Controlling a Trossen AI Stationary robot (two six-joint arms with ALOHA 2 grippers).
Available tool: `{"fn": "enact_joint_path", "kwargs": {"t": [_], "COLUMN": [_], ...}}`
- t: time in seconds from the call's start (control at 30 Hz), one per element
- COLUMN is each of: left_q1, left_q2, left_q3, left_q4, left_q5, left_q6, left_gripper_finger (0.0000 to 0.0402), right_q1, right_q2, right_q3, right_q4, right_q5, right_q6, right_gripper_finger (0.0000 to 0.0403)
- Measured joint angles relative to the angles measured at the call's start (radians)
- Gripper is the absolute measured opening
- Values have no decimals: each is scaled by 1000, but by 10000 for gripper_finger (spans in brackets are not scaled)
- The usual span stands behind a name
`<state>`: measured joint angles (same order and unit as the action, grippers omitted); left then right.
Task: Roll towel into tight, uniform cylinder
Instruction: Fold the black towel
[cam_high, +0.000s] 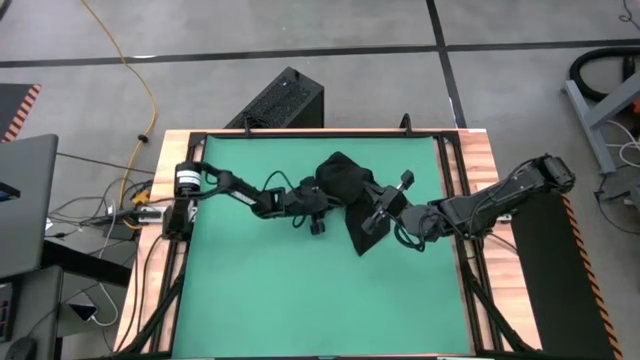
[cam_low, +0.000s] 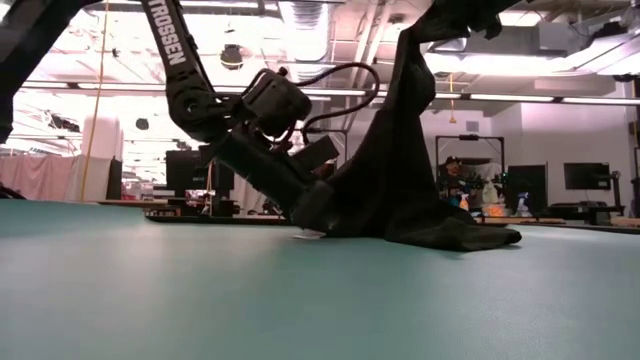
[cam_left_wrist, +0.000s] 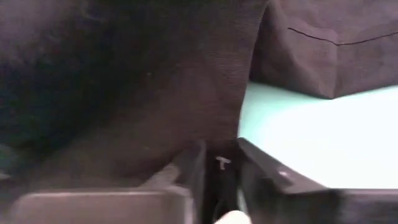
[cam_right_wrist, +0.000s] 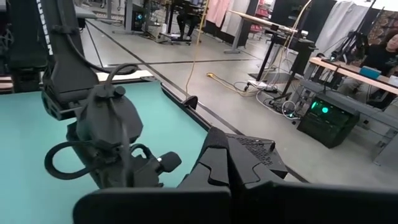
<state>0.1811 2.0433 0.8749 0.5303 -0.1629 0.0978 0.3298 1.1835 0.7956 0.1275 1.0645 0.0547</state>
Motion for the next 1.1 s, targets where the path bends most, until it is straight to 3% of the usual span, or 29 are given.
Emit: {"fn": "enact_joint_path", "kwargs": {"t": [0.07,0.3,0.6,0.83,1.1], "left_q1": [7,-21,-126,-212,-186], "left_q2": [0,-66,-358,-603,-759], "left_q3": [-1,-7,-8,-8,-7], "left_q4": [-4,-116,-412,-499,-479], "left_q5": [7,-54,-253,-466,-658], "left_q6": [-32,-110,-90,37,289], "left_gripper_finger": [15,1,0,0,0], "right_q1": [0,-3,-58,-80,-110], "right_q2": [0,0,0,0,0], "right_q3": [0,0,0,0,0], "right_q4": [0,-1,-8,52,305], "right_q5": [0,5,7,-5,-7], "right_q6": [0,-9,-11,-50,-360], "right_gripper_finger": [0,0,0,0,0]}}
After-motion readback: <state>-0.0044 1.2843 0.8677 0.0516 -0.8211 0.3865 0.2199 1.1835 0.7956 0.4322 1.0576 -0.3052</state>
